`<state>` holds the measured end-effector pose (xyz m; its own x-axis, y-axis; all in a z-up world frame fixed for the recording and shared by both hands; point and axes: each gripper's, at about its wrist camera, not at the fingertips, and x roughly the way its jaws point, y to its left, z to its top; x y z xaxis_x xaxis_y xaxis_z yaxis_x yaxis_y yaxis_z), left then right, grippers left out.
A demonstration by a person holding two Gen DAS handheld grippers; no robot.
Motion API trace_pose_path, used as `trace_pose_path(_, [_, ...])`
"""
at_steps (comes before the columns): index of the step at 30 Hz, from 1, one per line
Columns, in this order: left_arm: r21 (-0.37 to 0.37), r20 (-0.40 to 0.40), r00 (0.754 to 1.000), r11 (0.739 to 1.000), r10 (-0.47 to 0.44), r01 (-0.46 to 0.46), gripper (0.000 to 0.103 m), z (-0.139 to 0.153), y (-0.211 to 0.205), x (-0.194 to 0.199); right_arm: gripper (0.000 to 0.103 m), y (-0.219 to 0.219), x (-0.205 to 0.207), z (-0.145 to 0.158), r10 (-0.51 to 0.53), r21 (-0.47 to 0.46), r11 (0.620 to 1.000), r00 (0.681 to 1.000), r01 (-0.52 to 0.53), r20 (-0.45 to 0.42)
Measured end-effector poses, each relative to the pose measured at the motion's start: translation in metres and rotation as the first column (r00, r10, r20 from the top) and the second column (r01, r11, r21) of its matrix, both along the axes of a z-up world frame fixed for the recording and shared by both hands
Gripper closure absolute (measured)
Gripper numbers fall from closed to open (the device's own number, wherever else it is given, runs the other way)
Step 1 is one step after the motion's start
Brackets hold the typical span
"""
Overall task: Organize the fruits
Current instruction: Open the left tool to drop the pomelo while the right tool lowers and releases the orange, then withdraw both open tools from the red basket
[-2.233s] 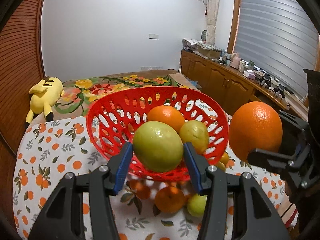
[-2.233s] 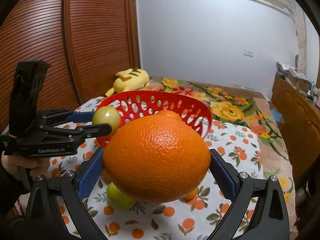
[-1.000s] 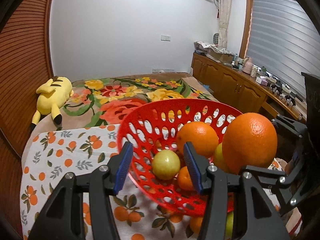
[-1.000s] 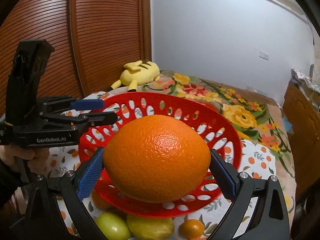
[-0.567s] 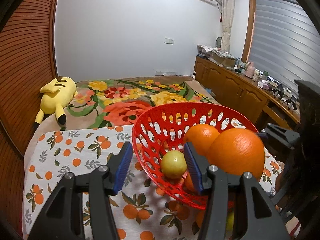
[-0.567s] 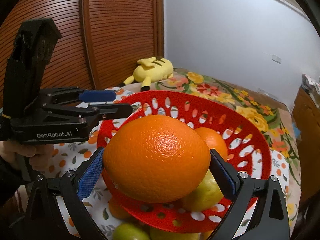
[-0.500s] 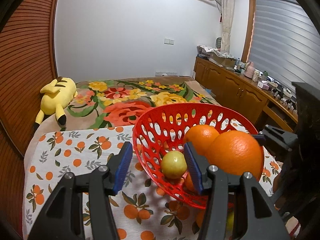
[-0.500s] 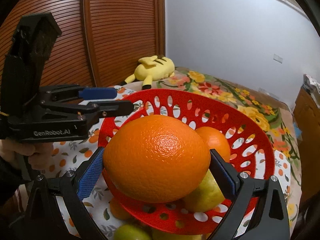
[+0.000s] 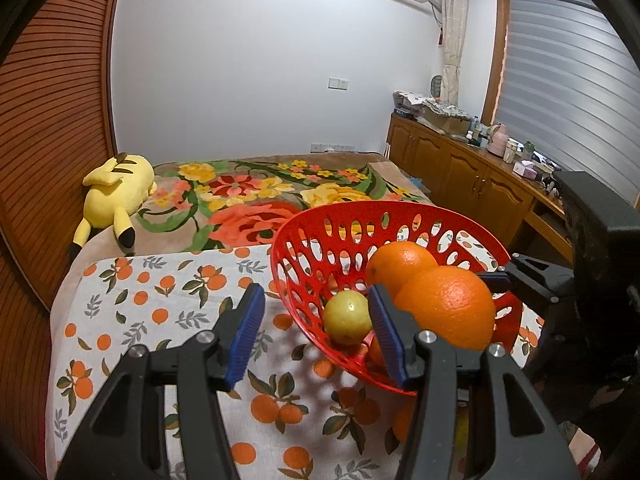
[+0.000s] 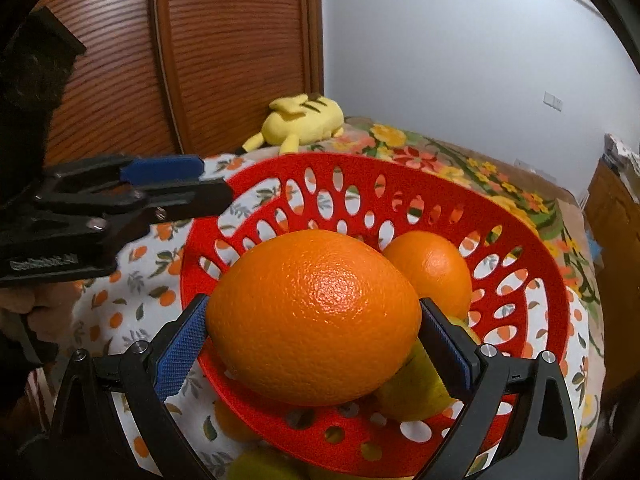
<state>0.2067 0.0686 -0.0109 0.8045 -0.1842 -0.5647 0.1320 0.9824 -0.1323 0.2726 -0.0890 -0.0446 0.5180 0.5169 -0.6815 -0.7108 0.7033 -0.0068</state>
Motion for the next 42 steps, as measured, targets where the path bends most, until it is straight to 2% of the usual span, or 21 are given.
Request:
trace_pose_path(18, [-0.008, 0.0, 1.0, 1.0, 0.007, -0.007, 0.049, -0.004, 0.0, -0.022, 0.002, 0.013, 0.008, -0.004, -0.027, -0.022, 0.999, 0.999, 0.027, -0.018])
trace_pose_path(21, [-0.01, -0.002, 1.0, 1.0, 0.009, -0.009, 0.049, -0.005, 0.0, -0.026, 0.001, 0.01, 0.008, 0.005, -0.038, 0.013, 0.999, 0.999, 0.038, 0.0])
trace_pose_path(24, [-0.033, 0.004, 1.0, 0.999, 0.015, -0.015, 0.049, -0.003, 0.005, -0.03, 0.001, 0.01, 0.004, 0.014, -0.042, 0.011, 0.999, 0.998, 0.042, 0.036])
trace_pose_path(33, [-0.021, 0.008, 1.0, 1.0, 0.004, -0.003, 0.048, -0.001, 0.0, -0.045, 0.001, -0.037, -0.018, 0.025, -0.107, 0.075, 0.992, 0.994, 0.105, 0.034])
trace_pose_path(42, [-0.015, -0.022, 0.999, 0.999, -0.031, 0.03, 0.048, -0.015, -0.023, -0.058, 0.001, -0.09, -0.061, 0.028, -0.188, 0.107, 0.978, 0.98, 0.18, 0.067])
